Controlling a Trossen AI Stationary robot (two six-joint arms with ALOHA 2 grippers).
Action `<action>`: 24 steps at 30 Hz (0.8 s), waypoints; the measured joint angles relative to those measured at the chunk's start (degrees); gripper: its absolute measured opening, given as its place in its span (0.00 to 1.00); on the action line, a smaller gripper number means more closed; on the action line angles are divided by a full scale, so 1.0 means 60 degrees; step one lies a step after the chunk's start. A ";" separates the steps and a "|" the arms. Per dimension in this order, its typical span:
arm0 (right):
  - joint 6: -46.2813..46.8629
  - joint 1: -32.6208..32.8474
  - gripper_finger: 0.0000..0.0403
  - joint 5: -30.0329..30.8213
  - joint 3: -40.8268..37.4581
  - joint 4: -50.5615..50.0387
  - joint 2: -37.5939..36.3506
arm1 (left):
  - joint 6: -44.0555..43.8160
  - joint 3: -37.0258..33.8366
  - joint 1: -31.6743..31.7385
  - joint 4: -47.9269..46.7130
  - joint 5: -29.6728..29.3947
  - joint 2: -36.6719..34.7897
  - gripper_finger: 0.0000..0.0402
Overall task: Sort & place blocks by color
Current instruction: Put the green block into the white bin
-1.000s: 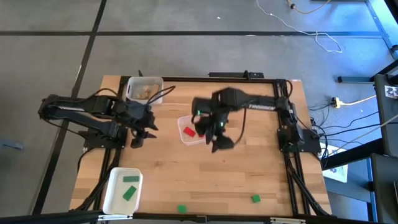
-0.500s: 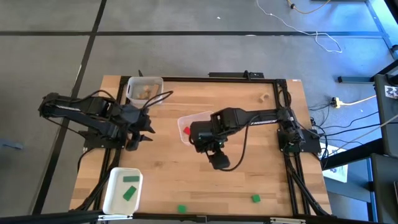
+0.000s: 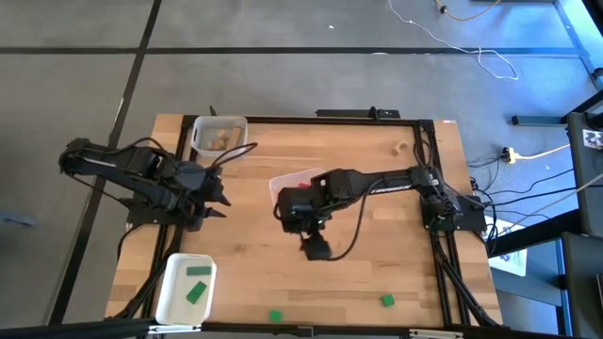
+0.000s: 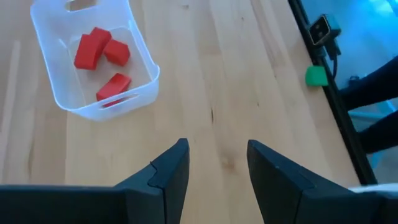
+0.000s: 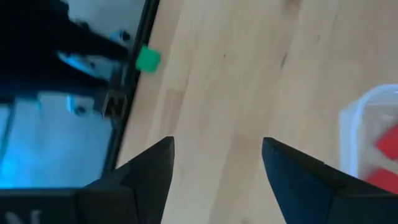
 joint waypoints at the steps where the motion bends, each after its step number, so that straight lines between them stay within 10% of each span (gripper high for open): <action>1: 0.0324 0.0033 0.60 0.0002 0.0000 0.0278 0.0111 | 0.0117 0.0003 -0.0058 -0.0074 -0.0004 -0.0066 0.38; 24: 0.2286 0.2095 0.60 0.0457 0.0000 0.3940 0.3123 | 0.0295 -0.0001 -0.0806 -0.1175 0.0501 -0.2160 0.38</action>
